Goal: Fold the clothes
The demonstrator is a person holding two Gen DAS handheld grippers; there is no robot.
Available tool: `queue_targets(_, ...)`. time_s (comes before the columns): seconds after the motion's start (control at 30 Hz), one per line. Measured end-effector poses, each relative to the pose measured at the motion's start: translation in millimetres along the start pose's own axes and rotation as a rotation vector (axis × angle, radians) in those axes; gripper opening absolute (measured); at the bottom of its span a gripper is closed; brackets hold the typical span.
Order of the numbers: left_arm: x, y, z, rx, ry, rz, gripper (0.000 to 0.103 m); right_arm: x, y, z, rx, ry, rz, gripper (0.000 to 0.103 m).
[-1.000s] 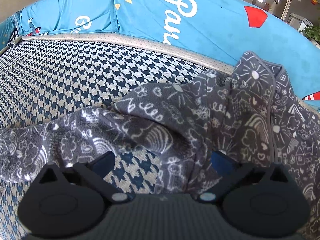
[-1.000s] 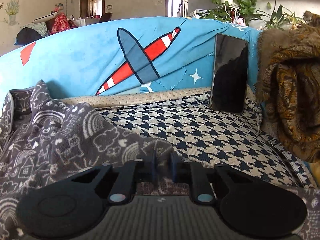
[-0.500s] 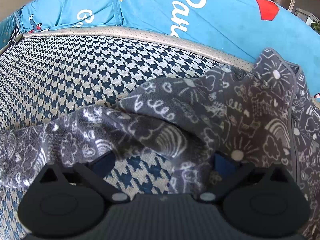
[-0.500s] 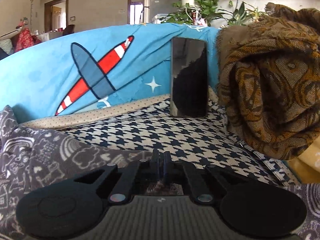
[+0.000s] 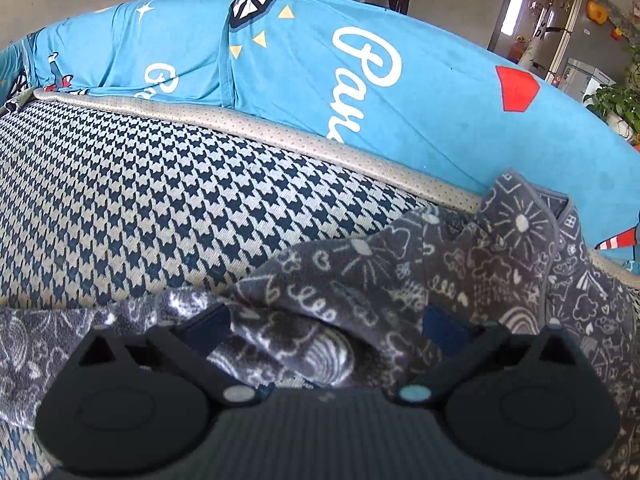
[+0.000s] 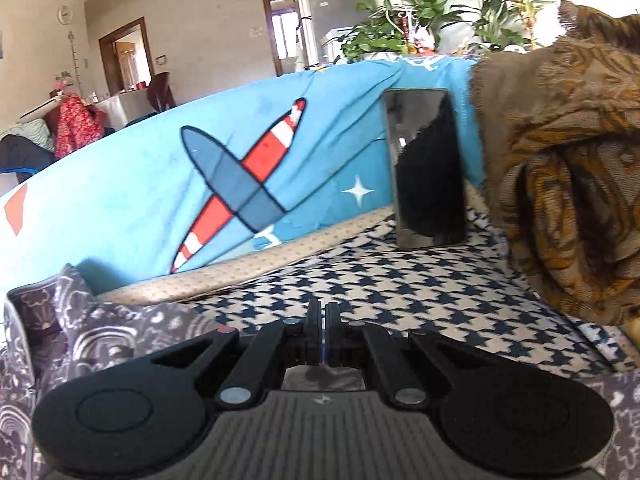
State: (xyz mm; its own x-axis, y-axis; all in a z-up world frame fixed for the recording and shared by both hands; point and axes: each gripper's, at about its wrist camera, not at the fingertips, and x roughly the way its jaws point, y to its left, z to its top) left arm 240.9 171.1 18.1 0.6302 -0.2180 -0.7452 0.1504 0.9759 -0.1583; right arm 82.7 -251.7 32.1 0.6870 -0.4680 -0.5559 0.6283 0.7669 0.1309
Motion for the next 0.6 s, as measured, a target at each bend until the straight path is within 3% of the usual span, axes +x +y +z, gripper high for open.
queue_targets(0.1, 3, 5, 10, -0.003, -0.025, 0.001, 0.103, -1, 22, -4, -0.025, 0.025, 0.067, 0.011)
queue_targets(0.23, 18, 9, 19, 0.012, -0.043, -0.014, 0.103, -2, 45, -12, -0.053, 0.084, 0.16, 0.015)
queue_targets(0.43, 39, 10, 25, 0.065, -0.05, -0.042, 0.103, -6, 72, -23, -0.104, 0.142, 0.228, 0.02)
queue_targets(0.6, 56, 6, 18, 0.17, -0.04, -0.056, 0.103, -10, 84, -28, -0.132, 0.162, 0.252, 0.022)
